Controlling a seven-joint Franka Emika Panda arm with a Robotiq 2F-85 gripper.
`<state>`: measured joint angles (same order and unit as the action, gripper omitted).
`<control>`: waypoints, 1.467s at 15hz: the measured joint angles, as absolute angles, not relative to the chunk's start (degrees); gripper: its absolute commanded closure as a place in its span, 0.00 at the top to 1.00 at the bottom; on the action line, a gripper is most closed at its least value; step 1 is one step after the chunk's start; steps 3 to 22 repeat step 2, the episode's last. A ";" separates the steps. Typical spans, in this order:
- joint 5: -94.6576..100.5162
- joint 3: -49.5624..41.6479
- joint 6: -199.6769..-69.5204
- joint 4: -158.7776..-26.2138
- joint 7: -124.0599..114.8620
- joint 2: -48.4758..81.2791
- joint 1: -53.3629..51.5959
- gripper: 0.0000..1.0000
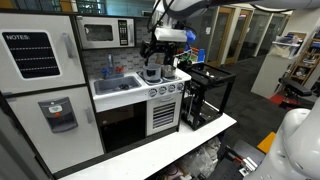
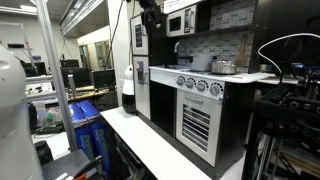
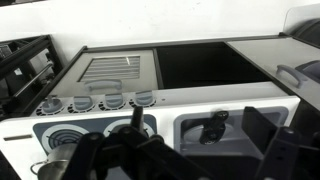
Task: Remove the lid from the pot and put it in the sink
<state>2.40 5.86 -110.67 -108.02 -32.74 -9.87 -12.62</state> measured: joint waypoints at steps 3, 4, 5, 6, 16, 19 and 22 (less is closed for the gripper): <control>2.54 5.93 -110.51 -110.52 -32.74 -12.30 -11.91 1.00; 2.54 5.93 -110.51 -110.52 -32.74 -12.30 -11.91 1.00; 2.54 5.93 -110.51 -110.52 -32.74 -12.30 -11.91 1.00; 2.54 5.93 -110.51 -110.52 -32.74 -12.30 -11.91 1.00; 2.54 5.93 -110.51 -110.52 -32.74 -12.30 -11.91 1.00; 2.54 5.93 -110.51 -110.52 -32.74 -12.30 -11.91 1.00; 2.54 5.93 -110.51 -110.52 -32.74 -12.30 -11.91 1.00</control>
